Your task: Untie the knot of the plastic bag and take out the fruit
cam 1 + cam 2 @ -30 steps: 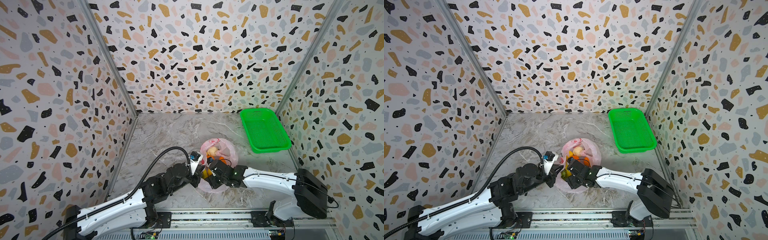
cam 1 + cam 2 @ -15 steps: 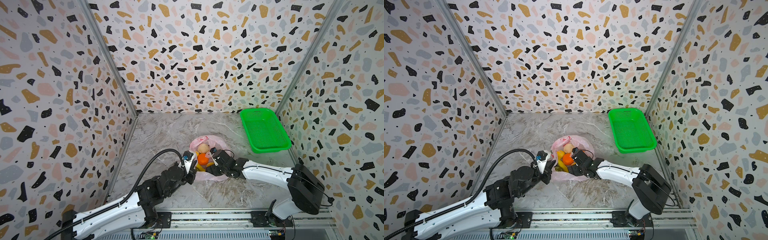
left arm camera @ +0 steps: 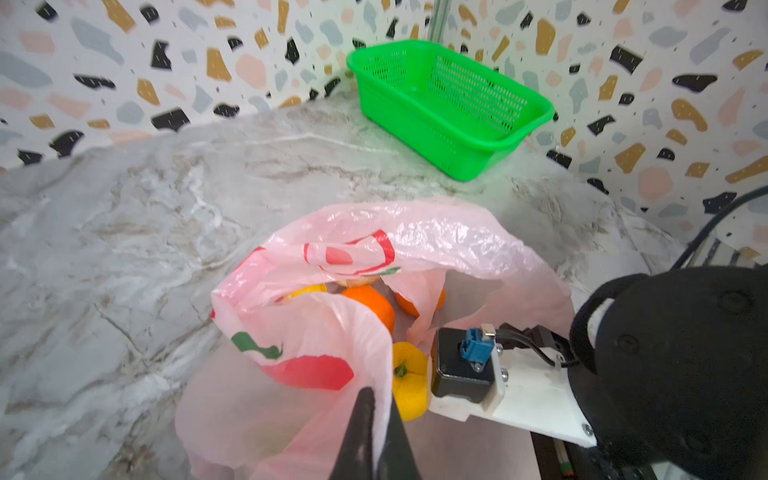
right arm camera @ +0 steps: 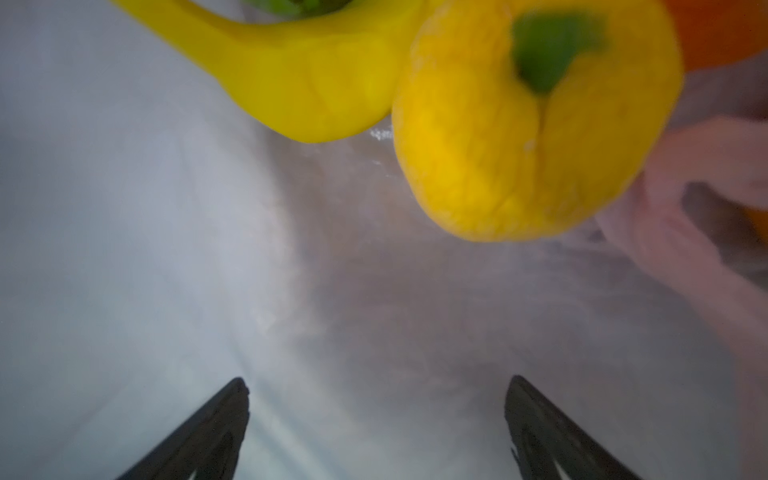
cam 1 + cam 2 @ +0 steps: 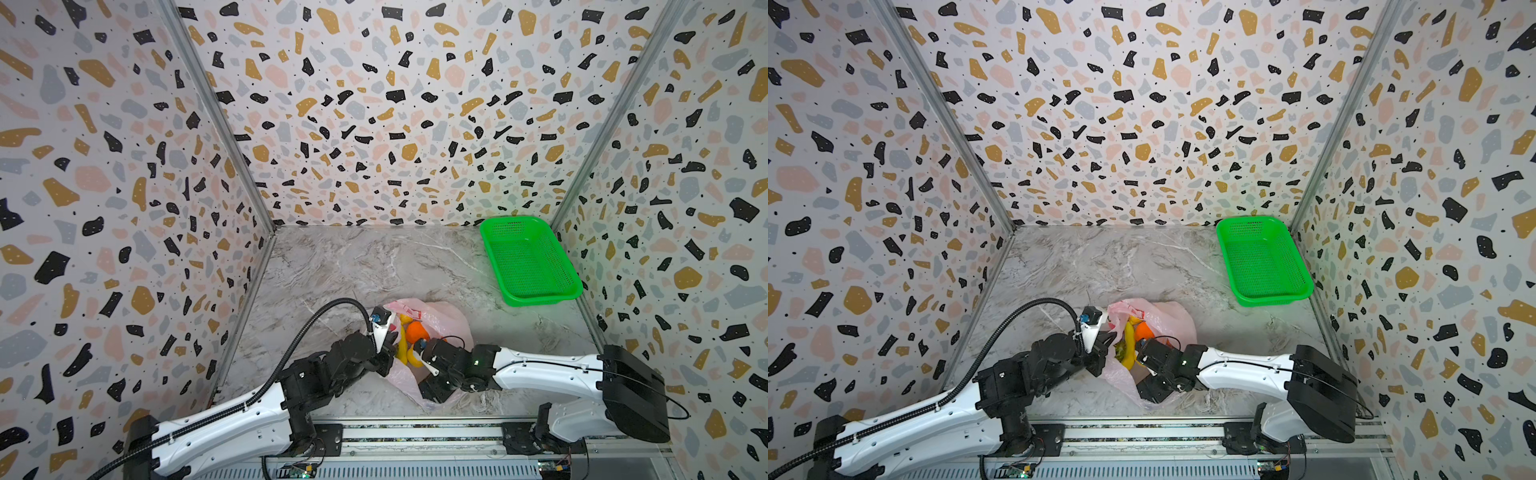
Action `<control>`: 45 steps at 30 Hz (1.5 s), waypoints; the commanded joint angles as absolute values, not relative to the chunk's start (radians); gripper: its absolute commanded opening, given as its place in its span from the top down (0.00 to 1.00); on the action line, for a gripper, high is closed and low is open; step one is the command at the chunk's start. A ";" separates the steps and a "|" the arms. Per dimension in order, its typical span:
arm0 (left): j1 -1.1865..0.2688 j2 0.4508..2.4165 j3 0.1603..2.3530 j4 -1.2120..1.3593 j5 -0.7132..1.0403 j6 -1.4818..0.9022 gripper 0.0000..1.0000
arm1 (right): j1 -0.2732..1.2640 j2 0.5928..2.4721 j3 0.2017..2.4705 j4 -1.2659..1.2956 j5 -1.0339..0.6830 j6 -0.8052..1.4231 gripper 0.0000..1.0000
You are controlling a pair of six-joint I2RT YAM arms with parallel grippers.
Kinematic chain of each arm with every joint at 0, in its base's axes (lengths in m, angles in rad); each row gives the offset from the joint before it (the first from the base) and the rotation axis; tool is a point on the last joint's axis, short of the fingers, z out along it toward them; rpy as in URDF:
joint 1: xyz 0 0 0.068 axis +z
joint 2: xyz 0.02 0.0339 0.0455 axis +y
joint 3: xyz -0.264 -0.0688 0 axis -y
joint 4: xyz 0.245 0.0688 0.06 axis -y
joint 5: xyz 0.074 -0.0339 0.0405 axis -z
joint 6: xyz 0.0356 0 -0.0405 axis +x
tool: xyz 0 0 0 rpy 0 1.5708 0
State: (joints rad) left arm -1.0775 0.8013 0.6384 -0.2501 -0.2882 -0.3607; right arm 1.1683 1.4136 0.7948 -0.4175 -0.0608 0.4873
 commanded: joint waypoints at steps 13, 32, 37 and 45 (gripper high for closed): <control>-1.087 0.754 0.754 -0.621 -0.498 -0.537 1.00 | 1.075 1.382 0.952 -0.346 -0.124 0.389 0.03; -1.092 0.728 0.704 -0.407 -0.524 -0.408 1.00 | 0.970 1.706 0.954 0.382 -0.199 0.520 0.22; -1.094 0.736 0.666 -0.385 -0.436 -0.406 1.00 | 0.978 1.681 0.841 0.668 0.105 0.545 0.23; -1.094 0.785 0.651 -0.367 -0.406 -0.397 1.00 | 0.889 1.764 0.907 0.652 0.435 0.550 0.25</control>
State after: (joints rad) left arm -1.0893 0.7769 0.6643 -0.4133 -0.4381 -0.4179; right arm 0.9287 1.7538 0.8677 0.6346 0.2466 0.5407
